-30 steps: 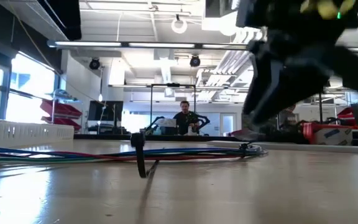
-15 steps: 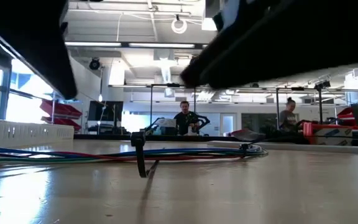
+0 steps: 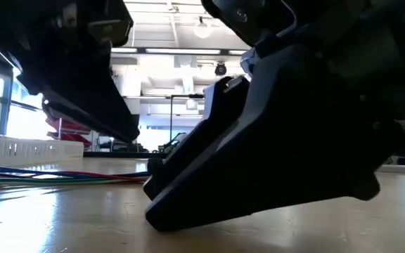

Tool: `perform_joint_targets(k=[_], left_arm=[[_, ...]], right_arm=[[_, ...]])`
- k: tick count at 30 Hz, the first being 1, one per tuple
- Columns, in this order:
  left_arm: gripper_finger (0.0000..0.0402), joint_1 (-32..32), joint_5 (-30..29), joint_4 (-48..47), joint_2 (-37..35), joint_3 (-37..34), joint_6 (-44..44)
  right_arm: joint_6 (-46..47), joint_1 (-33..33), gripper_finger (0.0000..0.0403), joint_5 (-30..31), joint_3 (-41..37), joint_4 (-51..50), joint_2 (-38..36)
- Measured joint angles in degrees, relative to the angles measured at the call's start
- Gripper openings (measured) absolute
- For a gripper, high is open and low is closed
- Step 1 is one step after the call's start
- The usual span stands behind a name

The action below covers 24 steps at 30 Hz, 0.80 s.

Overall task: Ziptie cables
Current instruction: Wrap the zip tie on the cable

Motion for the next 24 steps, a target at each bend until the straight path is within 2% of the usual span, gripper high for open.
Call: perform_joint_targets(k=[5, 11, 19, 24], left_arm=[[0.0049, 0.3, -5.9, 1.2, 0.1, -1.4, 0.1], [0.0049, 4.1, -8.9, 4.2, 0.7, -1.6, 3.1], [0.0049, 13.3, -1.2, 10.2, 2.5, -1.7, 11.5], [0.0049, 16.7, 7.1, 12.9, 5.2, -1.6, 14.2]], right_arm=[[0.9, -0.1, 0.0126, 0.2, 0.0, 0.6, 0.2], [1.4, 0.7, 0.0017, 2.9, 0.0, 0.5, 0.2], [1.5, 1.6, 0.0002, 5.1, 0.0, 0.4, 0.2], [1.5, 1.6, 0.0001, 5.2, 0.0, 0.3, 0.2]])
